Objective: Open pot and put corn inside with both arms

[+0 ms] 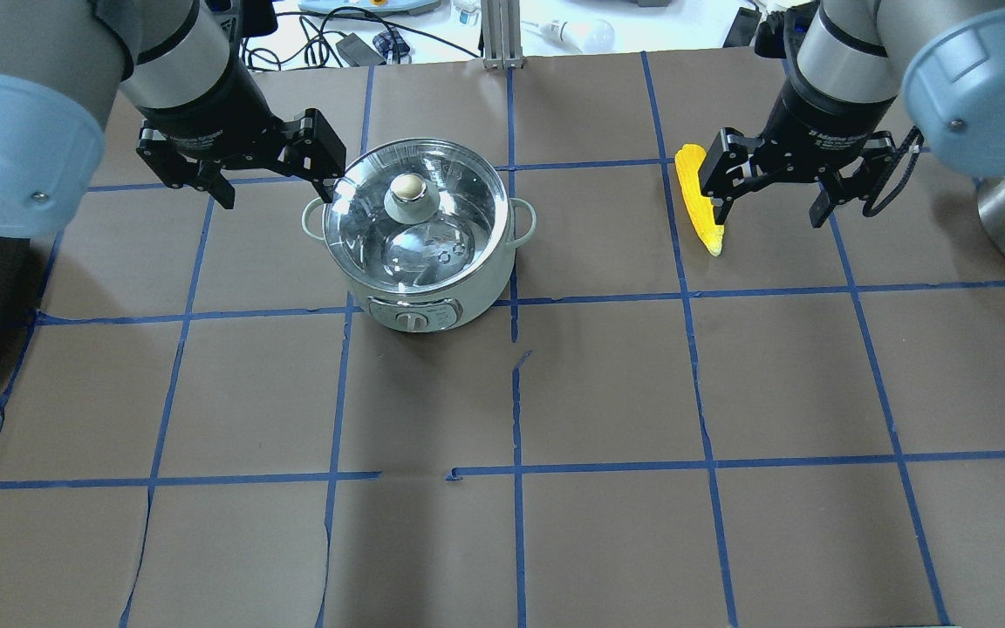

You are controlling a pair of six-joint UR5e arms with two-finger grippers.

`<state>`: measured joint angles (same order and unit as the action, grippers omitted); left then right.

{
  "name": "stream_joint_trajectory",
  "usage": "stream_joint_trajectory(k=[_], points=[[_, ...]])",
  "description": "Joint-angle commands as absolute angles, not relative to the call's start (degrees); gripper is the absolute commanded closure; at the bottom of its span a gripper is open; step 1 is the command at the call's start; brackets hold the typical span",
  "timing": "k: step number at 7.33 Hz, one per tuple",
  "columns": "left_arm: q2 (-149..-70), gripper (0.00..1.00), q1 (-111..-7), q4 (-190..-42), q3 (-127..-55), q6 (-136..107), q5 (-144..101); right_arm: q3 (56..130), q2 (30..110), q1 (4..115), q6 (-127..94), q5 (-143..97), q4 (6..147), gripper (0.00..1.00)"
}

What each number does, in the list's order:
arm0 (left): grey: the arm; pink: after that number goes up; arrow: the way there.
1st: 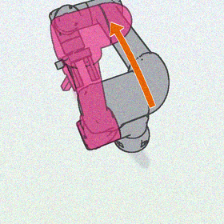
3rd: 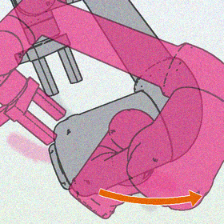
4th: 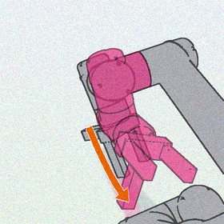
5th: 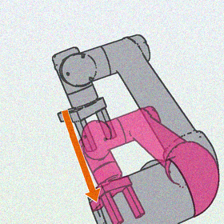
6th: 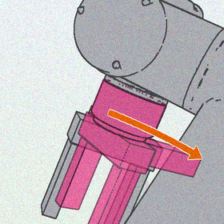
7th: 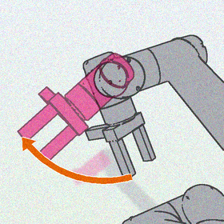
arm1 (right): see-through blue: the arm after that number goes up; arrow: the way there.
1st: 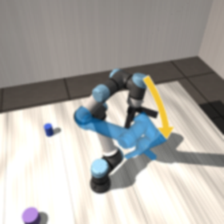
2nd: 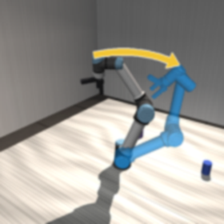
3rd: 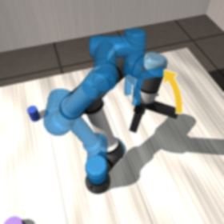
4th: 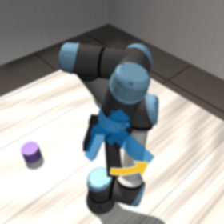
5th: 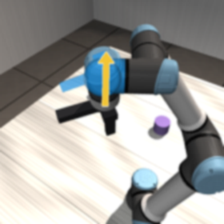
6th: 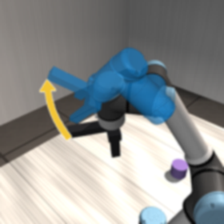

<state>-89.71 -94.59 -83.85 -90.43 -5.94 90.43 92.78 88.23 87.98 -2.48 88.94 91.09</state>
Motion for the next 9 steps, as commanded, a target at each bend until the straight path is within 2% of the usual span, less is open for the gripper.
stream_joint_trajectory(k=[1,9], points=[[-89.56,0.00,-94.57,-83.85,-90.44,-6.15,90.70,92.46,88.24,87.98,-2.20,89.12,91.23,0.00],[-89.12,0.00,-94.48,-84.11,-90.53,-6.24,90.61,92.81,88.15,87.98,-2.11,88.77,93.34,0.00]])
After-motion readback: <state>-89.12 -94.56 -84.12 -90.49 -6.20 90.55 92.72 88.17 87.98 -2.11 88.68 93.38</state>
